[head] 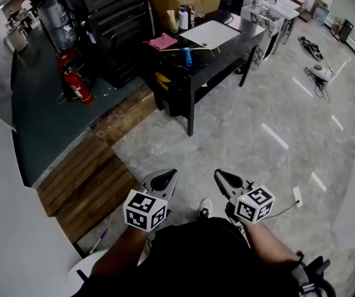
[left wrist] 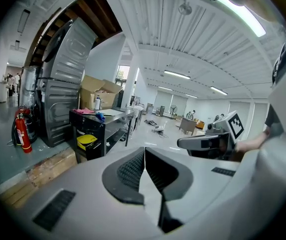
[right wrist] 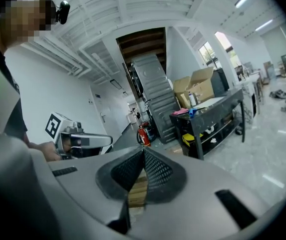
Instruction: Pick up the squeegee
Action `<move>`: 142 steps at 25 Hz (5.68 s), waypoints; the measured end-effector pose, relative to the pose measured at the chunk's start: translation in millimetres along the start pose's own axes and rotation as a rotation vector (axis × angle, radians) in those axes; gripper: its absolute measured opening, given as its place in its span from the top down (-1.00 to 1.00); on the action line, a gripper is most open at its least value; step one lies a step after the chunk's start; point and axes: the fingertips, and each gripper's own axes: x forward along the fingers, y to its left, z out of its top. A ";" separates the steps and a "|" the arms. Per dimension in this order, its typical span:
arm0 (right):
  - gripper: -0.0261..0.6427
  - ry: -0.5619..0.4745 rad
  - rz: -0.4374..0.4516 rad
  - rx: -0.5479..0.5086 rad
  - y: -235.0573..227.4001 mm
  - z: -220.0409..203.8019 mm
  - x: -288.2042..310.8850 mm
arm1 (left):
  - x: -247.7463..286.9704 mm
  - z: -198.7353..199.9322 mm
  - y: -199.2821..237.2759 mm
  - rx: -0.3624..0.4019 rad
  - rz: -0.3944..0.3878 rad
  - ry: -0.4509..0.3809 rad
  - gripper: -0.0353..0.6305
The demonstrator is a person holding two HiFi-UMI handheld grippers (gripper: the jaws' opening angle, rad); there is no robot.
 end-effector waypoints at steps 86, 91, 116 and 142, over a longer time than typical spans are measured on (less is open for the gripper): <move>0.89 0.038 -0.033 0.060 -281.0 173.3 213.3 | 346.0 183.8 210.2 0.040 -0.006 0.042 0.84; 0.89 0.023 -0.047 0.042 -292.7 199.8 251.1 | 365.1 203.9 245.5 0.058 -0.020 0.025 0.84; 0.89 0.037 0.050 0.007 -365.9 261.1 311.2 | 442.7 219.9 310.2 0.005 0.111 0.109 0.84; 0.89 0.051 0.080 0.025 -467.2 297.4 302.3 | 538.4 211.6 378.2 -0.084 0.334 0.183 0.55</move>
